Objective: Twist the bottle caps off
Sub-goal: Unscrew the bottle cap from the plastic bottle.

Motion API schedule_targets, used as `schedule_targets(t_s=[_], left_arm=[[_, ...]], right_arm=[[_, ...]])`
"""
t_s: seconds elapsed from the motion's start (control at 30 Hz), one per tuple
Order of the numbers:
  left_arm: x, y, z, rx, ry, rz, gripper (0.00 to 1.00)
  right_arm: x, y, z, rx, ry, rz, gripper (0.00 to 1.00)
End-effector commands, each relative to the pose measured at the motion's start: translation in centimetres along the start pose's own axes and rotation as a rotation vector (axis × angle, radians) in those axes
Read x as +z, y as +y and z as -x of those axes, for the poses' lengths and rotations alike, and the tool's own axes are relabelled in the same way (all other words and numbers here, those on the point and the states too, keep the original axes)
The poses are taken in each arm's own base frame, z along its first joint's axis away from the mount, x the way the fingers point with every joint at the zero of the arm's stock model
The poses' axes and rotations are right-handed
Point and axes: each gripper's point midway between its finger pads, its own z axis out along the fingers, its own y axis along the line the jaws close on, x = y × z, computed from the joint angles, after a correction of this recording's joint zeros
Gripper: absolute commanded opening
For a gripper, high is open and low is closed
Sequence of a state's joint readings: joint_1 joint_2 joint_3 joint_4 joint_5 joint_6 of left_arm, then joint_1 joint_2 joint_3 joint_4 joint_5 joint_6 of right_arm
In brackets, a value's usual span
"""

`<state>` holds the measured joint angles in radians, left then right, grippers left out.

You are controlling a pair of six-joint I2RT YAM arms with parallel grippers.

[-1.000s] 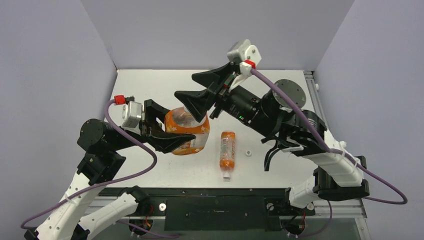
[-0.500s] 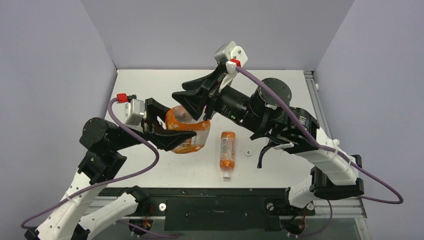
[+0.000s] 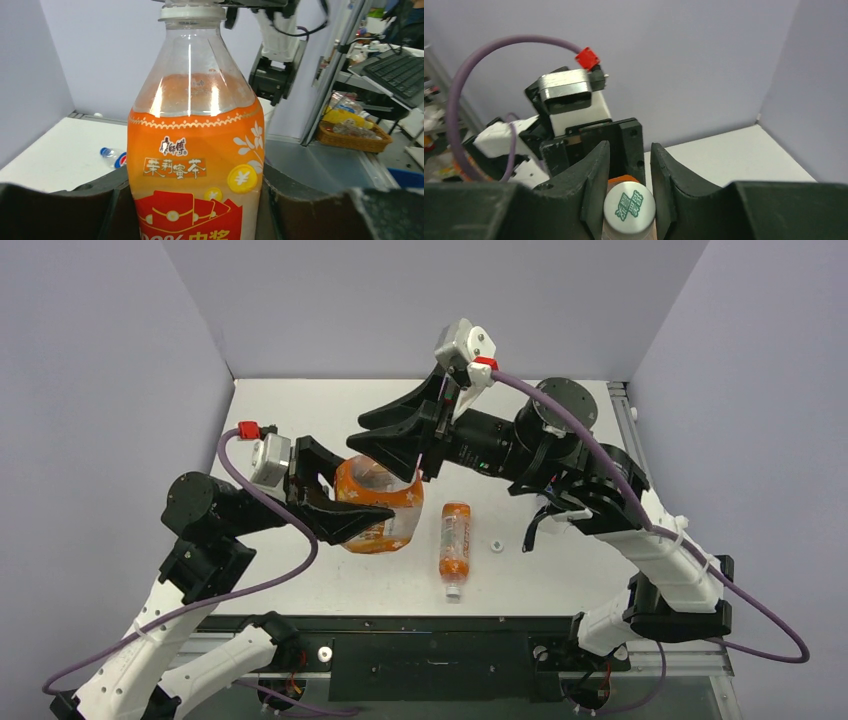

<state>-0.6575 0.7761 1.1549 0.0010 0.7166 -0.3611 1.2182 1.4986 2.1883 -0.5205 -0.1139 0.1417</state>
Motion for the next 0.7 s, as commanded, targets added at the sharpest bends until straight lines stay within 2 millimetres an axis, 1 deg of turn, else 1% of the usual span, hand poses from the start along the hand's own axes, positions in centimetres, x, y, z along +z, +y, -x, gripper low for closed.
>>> schedule_targets(t_s=[0.0, 0.03, 0.07, 0.1, 0.13, 0.17, 0.2, 0.23, 0.3, 0.37, 0.43, 0.47, 0.5, 0.53, 0.57, 0.6, 0.63, 0.67], left_arm=[[-0.8, -5.7, 2.2, -0.036, 0.008, -0.259, 0.0], [-1.0, -6.3, 2.2, -0.046, 0.017, -0.288, 0.0], [-1.3, -7.1, 2.2, -0.057, 0.031, -0.323, 0.0], [-1.4, -7.5, 2.1, -0.061, 0.043, -0.347, 0.0], [-1.5, -7.7, 2.1, -0.065, 0.047, -0.357, 0.0], [-1.6, -8.0, 2.0, -0.068, 0.055, -0.371, 0.0], [-1.7, -8.1, 2.0, -0.073, 0.056, -0.377, 0.0], [-1.7, -8.3, 1.9, -0.074, 0.061, -0.389, 0.0], [-1.7, -8.5, 1.9, -0.074, 0.061, -0.399, 0.0], [-1.7, -8.5, 1.9, -0.071, 0.061, -0.402, 0.0], [-1.8, -8.5, 1.9, -0.067, 0.06, -0.404, 0.0], [-1.8, -8.5, 1.9, -0.065, 0.06, -0.402, 0.0], [-1.7, -8.4, 1.8, -0.062, 0.059, -0.398, 0.0], [-1.7, -8.3, 1.8, -0.059, 0.057, -0.395, 0.0], [-1.6, -8.1, 1.7, -0.052, 0.053, -0.383, 0.0], [-1.6, -8.0, 1.8, -0.048, 0.05, -0.375, 0.0], [-1.4, -7.6, 1.7, -0.043, 0.045, -0.356, 0.0], [-1.3, -7.2, 1.8, -0.041, 0.036, -0.333, 0.0]], right_arm=[[-4.2, 6.3, 5.3, -0.044, -0.165, 0.474, 0.0], [-4.7, 6.8, 5.7, -0.012, -0.166, 0.527, 0.0], [-5.5, 8.1, 6.2, -0.028, -0.187, 0.622, 0.0], [-6.3, 9.1, 6.1, -0.014, -0.177, 0.698, 0.0], [-6.6, 9.6, 6.7, -0.024, -0.203, 0.737, 0.0], [-7.2, 10.4, 6.4, 0.0, -0.184, 0.798, 0.0], [-7.4, 10.9, 6.9, 0.009, -0.206, 0.832, 0.0], [-7.6, 11.2, 6.5, 0.017, -0.191, 0.869, 0.0], [-7.9, 11.7, 7.0, 0.013, -0.216, 0.918, 0.0], [-7.5, 11.8, 6.4, 0.029, -0.195, 0.934, 0.0], [-7.2, 11.5, 6.2, 0.035, -0.184, 0.921, 0.0], [-6.9, 11.0, 6.3, 0.02, -0.193, 0.893, 0.0], [-6.1, 9.9, 5.8, 0.053, -0.158, 0.814, 0.08], [-5.1, 8.4, 6.4, 0.008, -0.196, 0.702, 0.17], [-5.0, 7.4, 5.6, 0.019, -0.151, 0.621, 0.38], [-4.0, 5.5, 5.9, -0.022, -0.175, 0.485, 0.5], [-4.5, 5.0, 5.7, -0.027, -0.159, 0.432, 0.7], [-4.0, 3.2, 5.9, -0.059, -0.173, 0.309, 0.74]])
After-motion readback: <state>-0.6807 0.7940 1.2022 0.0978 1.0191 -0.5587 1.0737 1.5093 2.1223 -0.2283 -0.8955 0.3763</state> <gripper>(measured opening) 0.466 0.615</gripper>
